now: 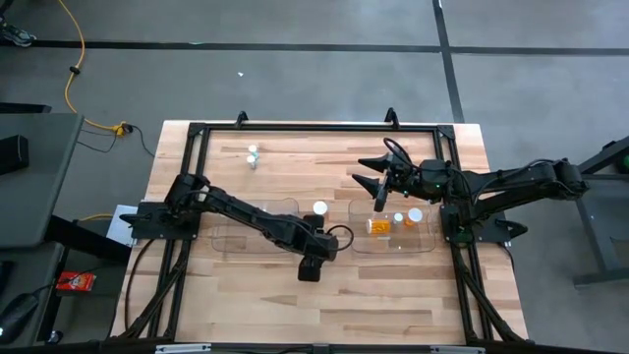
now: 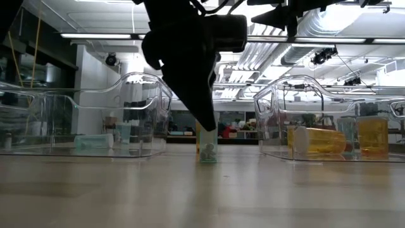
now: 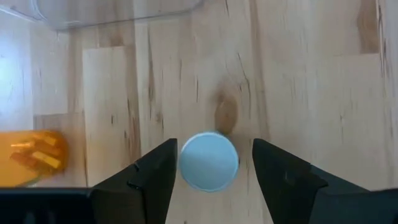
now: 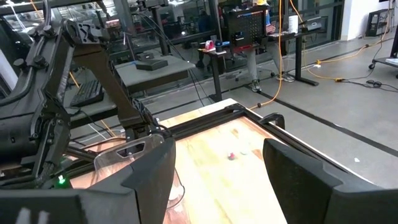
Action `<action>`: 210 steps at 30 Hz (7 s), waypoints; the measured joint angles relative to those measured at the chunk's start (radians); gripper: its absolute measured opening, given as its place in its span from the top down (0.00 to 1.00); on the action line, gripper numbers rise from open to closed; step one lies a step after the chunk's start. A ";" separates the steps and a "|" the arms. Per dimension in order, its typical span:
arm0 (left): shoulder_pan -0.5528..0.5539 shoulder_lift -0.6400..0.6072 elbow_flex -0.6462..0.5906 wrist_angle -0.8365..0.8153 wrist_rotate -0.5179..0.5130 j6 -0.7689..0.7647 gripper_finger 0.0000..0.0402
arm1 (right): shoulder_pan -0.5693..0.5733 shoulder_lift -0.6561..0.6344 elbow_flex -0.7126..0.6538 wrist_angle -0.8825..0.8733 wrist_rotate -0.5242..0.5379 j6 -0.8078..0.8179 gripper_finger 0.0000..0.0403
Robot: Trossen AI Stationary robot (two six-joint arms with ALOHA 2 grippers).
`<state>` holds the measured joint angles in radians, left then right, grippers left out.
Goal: Pick and place medicine bottles into bin by pill shape (circle, oval)
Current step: Put the bottom blue tablet bottle into the left transparent bin, then put the orange tablet bottle into the left transparent bin
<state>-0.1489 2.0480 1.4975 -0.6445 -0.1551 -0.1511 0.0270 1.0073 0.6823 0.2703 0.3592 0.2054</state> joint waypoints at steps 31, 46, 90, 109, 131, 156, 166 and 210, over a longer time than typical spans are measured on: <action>0.112 -0.369 0.000 -0.096 -0.037 0.007 0.75 | 0.000 0.000 0.000 -0.004 -0.017 0.004 0.41; 0.250 -0.996 -0.475 0.500 0.017 0.008 0.74 | 0.000 0.000 0.000 -0.004 -0.335 -0.057 0.41; 0.167 -0.850 -0.707 0.052 0.148 0.077 0.74 | 0.000 0.001 0.000 0.018 -0.303 -0.050 0.41; 0.167 -0.652 -0.798 0.225 0.099 0.100 0.74 | 0.000 0.001 0.000 0.011 -0.283 -0.050 0.41; 0.169 -0.677 -0.684 0.123 0.117 0.077 0.32 | 0.000 0.001 0.000 0.011 -0.283 -0.050 0.41; 0.238 -1.162 -0.654 0.711 0.026 -0.003 0.27 | 0.000 0.001 0.000 0.012 -0.254 -0.050 0.41; 0.237 -1.155 -0.658 0.694 0.061 0.076 0.27 | 0.000 0.001 0.000 0.012 -0.254 -0.033 0.41; 0.237 -1.155 -0.658 0.663 0.012 0.076 0.27 | -0.631 0.504 0.268 -0.952 -0.055 0.580 0.41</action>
<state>0.0883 0.8925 0.8394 0.0189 -0.1429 -0.0753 -0.6036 1.5118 0.9504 -0.6815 0.3043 0.7857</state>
